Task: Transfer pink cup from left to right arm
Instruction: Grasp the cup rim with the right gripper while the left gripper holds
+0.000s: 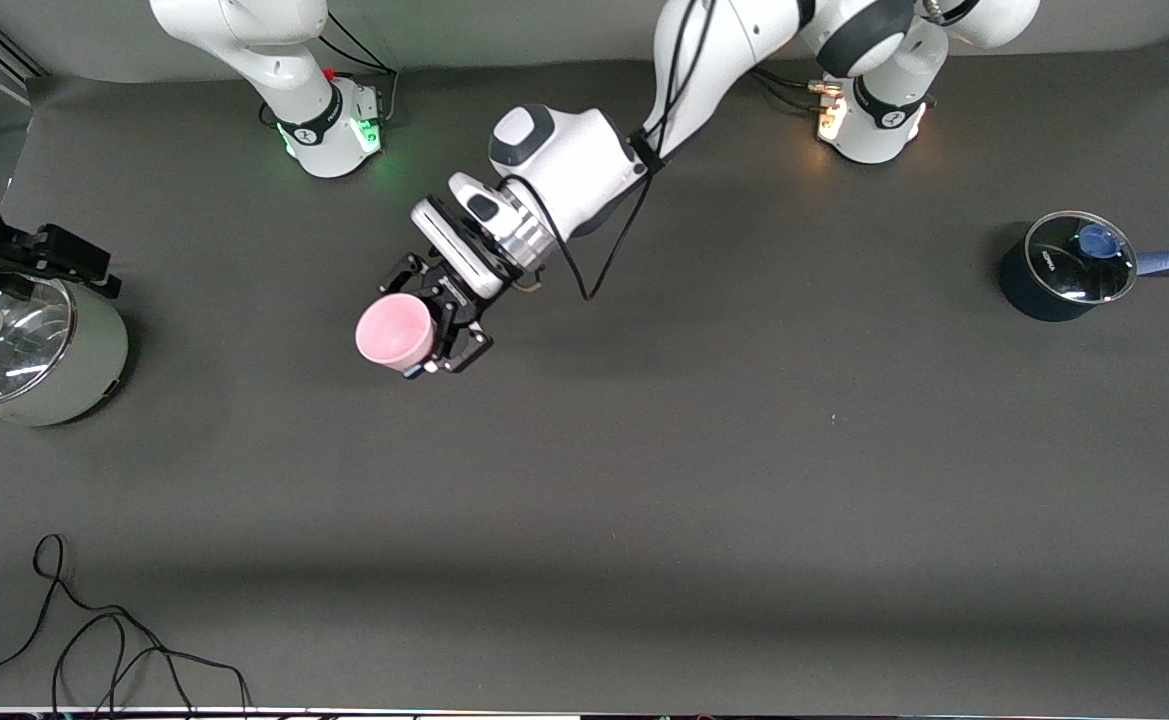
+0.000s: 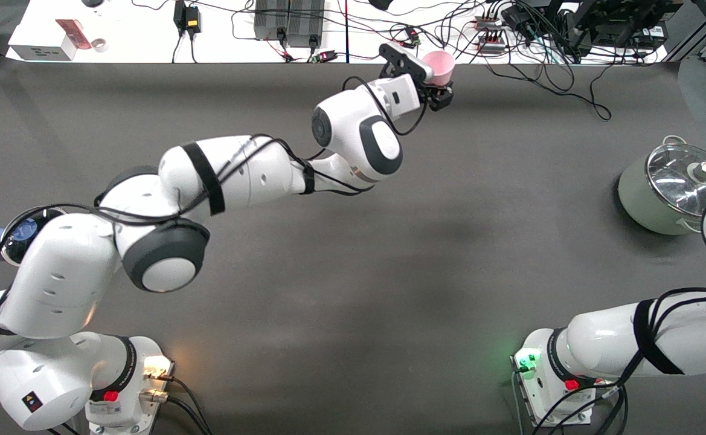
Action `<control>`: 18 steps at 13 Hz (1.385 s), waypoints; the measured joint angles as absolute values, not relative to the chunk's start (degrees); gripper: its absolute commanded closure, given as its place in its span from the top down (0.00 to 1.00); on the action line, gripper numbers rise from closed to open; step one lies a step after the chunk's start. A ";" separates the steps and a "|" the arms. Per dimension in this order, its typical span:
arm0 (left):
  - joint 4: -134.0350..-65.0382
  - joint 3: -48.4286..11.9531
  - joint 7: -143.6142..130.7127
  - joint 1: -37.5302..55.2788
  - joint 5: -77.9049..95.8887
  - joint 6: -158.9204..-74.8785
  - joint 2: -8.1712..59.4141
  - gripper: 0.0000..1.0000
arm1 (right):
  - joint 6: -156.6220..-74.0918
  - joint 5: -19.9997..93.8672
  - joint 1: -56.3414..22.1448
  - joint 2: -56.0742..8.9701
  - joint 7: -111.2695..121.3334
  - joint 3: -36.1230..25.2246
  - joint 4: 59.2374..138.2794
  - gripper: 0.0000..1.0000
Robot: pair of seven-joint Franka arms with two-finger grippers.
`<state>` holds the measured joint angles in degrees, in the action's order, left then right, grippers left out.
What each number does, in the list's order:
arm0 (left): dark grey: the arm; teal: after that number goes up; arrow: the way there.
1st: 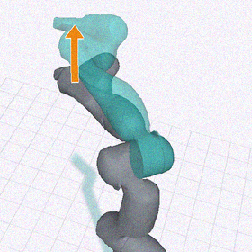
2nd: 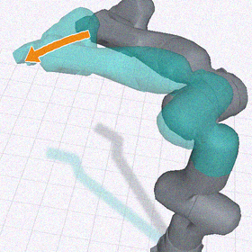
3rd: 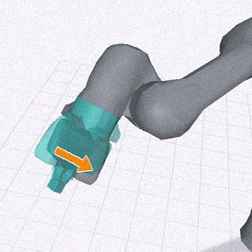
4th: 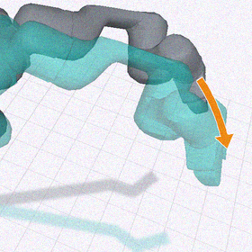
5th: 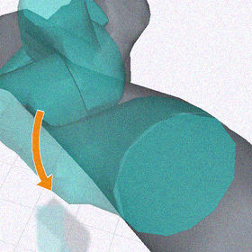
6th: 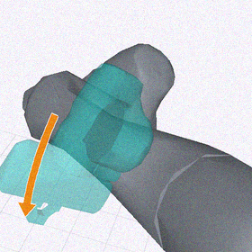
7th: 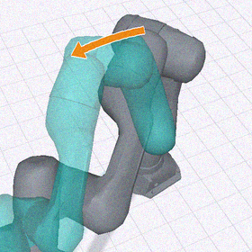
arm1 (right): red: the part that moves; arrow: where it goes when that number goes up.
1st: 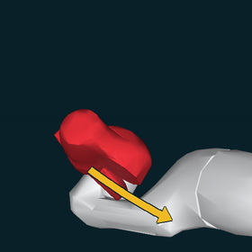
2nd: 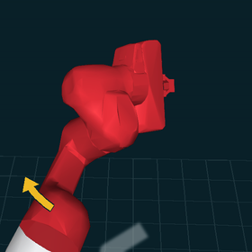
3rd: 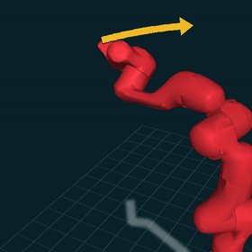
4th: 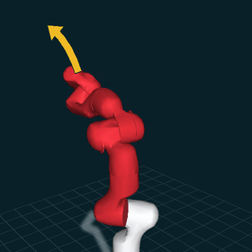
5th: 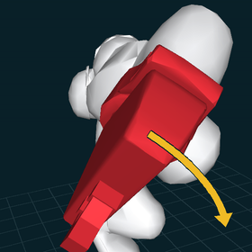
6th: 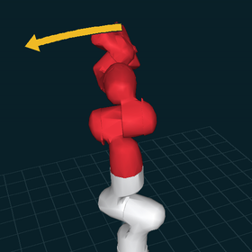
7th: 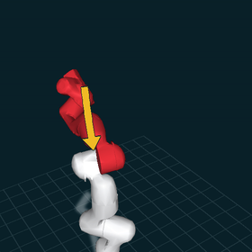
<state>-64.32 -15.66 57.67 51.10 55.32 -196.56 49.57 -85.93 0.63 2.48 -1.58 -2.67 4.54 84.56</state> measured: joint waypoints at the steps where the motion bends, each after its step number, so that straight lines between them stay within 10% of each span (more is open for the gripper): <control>1: -64.12 -14.29 57.30 52.40 55.32 -196.56 49.59 0.00 | -86.55 0.64 2.44 -1.62 -4.07 5.91 84.54 1.00; 18: -63.95 -11.53 57.14 52.95 55.32 -196.37 49.92 0.00 | -93.50 1.21 -9.80 -10.64 -42.52 14.78 80.80 1.00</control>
<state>-63.95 -11.53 57.14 52.95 55.32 -196.37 49.92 -93.50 1.21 -9.80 -10.64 -42.52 14.78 80.80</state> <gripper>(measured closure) 0.335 0.000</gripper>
